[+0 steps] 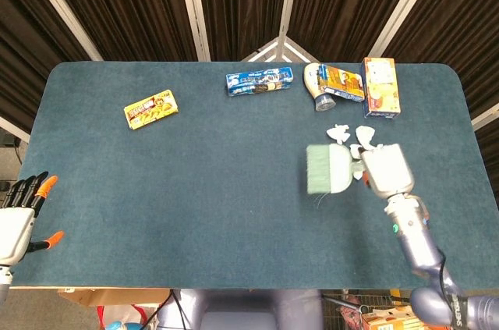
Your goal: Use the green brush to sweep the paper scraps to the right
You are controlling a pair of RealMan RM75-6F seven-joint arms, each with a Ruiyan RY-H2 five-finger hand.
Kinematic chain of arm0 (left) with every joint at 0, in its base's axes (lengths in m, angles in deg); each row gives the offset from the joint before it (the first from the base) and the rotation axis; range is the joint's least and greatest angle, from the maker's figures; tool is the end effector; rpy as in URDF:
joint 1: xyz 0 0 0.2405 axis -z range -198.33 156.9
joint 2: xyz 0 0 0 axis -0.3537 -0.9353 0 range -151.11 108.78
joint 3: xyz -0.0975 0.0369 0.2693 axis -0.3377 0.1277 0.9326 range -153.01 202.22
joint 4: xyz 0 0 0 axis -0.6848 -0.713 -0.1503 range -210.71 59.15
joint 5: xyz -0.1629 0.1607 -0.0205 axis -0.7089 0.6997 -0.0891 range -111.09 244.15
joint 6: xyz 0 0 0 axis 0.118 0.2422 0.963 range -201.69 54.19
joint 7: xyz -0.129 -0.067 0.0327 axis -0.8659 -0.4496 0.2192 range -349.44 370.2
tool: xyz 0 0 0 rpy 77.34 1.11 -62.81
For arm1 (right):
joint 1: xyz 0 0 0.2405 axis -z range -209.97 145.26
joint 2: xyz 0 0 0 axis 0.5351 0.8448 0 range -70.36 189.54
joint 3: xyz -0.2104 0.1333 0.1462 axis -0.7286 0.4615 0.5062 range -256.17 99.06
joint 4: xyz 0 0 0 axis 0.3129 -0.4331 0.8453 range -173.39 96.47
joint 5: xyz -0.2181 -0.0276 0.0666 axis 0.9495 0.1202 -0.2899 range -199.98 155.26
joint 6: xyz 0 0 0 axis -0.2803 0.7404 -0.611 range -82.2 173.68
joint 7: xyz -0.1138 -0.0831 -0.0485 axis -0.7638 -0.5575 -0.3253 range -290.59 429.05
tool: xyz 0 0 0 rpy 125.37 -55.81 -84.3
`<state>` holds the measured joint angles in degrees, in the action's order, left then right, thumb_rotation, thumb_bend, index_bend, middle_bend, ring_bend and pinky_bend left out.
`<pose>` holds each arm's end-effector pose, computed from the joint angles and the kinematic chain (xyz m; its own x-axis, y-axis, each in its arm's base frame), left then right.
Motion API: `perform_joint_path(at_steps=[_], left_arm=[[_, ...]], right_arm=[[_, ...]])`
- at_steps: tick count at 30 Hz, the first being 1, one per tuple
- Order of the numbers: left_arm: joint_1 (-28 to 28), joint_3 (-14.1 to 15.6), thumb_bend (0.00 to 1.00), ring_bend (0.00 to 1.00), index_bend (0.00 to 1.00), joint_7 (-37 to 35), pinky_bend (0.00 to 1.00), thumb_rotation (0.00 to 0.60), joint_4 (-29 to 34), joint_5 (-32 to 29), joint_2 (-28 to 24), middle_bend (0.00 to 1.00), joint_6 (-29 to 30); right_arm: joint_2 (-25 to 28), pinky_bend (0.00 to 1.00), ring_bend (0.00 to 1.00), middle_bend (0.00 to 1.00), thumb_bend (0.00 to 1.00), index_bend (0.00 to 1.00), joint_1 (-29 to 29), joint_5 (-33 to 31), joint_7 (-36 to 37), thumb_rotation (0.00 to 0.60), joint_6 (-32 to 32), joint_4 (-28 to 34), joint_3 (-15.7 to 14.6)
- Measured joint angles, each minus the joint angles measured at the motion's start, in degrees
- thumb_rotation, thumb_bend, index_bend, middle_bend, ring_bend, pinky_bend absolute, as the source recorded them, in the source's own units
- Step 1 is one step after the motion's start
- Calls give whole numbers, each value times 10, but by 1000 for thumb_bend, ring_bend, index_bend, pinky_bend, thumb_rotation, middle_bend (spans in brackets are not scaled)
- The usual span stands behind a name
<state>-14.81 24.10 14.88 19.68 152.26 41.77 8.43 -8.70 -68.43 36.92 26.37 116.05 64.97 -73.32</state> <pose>-0.3415 0.1855 0.1447 0.4390 0.0875 0.8942 0.8984 -0.0291 -0.4382 -0.2169 -0.3392 0.0920 0.7479 -0.0571 0.6614 -0.6567 -0.2090 0.7246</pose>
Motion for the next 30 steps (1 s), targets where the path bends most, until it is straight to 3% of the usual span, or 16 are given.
perform_joint_path(at_steps=[7, 14, 17, 22, 30], left_arm=[[1, 0, 51, 0, 0, 4, 0, 600, -1, -1, 1, 0, -2], [1, -1, 51, 0, 0, 1, 0, 600, -2, -6, 1, 0, -4], [1, -1, 51, 0, 0, -2, 0, 600, -2, -6, 0, 0, -4], [1, -1, 51, 0, 0, -6, 0, 600, -3, -5, -2, 0, -4], [1, 0, 51, 0, 0, -4, 0, 600, -3, -3, -2, 0, -5]], right_arm=[[-90, 986, 1000, 963, 660, 833, 5, 5, 0, 600, 1, 9, -11], [-208, 984, 1000, 963, 660, 801, -14, -32, -24, 600, 4, -24, 15], [-246, 969, 989, 963, 636, 617, -24, -59, -41, 600, 6, -54, 28], [-285, 953, 965, 955, 436, 275, -36, -89, -78, 600, 15, -107, 37], [-275, 929, 943, 925, 363, 45, -30, -82, -102, 600, 39, -111, 27]])
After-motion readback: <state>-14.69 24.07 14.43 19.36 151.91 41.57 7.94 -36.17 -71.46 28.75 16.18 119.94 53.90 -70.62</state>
